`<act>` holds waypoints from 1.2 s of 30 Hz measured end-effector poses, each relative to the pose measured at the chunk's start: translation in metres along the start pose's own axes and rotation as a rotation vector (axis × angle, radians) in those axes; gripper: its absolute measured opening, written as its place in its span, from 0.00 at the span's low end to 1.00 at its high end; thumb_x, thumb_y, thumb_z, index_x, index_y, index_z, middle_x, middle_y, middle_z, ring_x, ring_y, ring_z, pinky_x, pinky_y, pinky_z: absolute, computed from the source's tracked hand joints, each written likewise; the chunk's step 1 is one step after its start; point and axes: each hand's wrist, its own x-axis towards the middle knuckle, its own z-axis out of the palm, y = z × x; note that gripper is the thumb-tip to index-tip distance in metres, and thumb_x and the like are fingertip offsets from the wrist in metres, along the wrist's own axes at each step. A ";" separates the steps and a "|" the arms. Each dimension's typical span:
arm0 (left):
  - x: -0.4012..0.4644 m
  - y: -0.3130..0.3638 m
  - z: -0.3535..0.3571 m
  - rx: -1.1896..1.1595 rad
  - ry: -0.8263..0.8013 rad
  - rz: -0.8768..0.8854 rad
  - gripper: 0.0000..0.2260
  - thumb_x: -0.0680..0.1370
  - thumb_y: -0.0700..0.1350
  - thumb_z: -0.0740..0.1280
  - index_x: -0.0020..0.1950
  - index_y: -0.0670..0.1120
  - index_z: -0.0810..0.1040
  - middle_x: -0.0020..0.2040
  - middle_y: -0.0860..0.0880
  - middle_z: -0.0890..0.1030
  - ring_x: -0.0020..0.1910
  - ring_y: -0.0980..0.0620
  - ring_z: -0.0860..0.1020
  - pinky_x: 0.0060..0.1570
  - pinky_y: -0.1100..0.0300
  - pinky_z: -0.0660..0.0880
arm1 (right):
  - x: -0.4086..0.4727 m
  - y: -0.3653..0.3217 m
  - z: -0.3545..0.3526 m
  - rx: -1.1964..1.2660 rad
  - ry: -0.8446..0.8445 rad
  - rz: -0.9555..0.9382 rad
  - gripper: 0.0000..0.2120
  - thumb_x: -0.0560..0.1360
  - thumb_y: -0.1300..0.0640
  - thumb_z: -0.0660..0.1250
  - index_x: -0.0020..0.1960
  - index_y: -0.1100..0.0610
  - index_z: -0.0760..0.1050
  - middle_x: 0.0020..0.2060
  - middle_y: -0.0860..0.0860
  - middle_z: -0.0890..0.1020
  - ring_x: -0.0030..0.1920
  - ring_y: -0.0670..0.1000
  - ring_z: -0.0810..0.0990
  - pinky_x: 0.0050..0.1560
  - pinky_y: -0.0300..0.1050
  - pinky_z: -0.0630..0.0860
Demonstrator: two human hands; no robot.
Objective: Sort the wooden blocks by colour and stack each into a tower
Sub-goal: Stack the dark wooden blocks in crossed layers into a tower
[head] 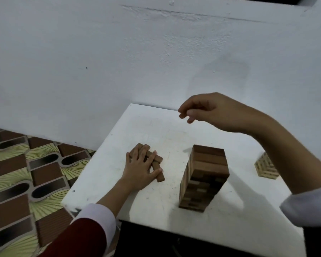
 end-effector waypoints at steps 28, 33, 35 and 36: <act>-0.064 -0.008 -0.024 -0.880 0.246 -0.296 0.18 0.73 0.32 0.64 0.61 0.44 0.73 0.51 0.50 0.78 0.42 0.58 0.75 0.40 0.76 0.69 | 0.013 0.032 0.256 0.217 0.223 0.478 0.32 0.69 0.74 0.57 0.71 0.59 0.57 0.65 0.56 0.65 0.64 0.55 0.62 0.67 0.47 0.62; -0.070 -0.020 -0.033 -0.858 0.062 -0.116 0.33 0.66 0.39 0.73 0.68 0.52 0.66 0.53 0.51 0.73 0.44 0.62 0.73 0.40 0.74 0.70 | 0.012 0.038 0.258 0.296 0.220 0.439 0.38 0.66 0.69 0.59 0.73 0.51 0.54 0.68 0.53 0.63 0.66 0.55 0.59 0.66 0.53 0.65; -0.067 -0.026 -0.035 -0.772 -0.017 -0.012 0.39 0.64 0.37 0.75 0.72 0.49 0.62 0.61 0.49 0.69 0.46 0.62 0.72 0.41 0.76 0.68 | 0.013 0.041 0.257 0.286 0.181 0.427 0.40 0.65 0.68 0.60 0.74 0.50 0.52 0.67 0.53 0.63 0.66 0.55 0.59 0.64 0.54 0.67; -0.065 -0.027 -0.037 -0.772 -0.051 0.000 0.40 0.65 0.36 0.75 0.72 0.47 0.61 0.63 0.49 0.69 0.46 0.63 0.72 0.41 0.76 0.68 | 0.013 0.042 0.257 0.282 0.160 0.422 0.41 0.65 0.68 0.60 0.74 0.50 0.51 0.67 0.53 0.63 0.65 0.55 0.58 0.64 0.55 0.68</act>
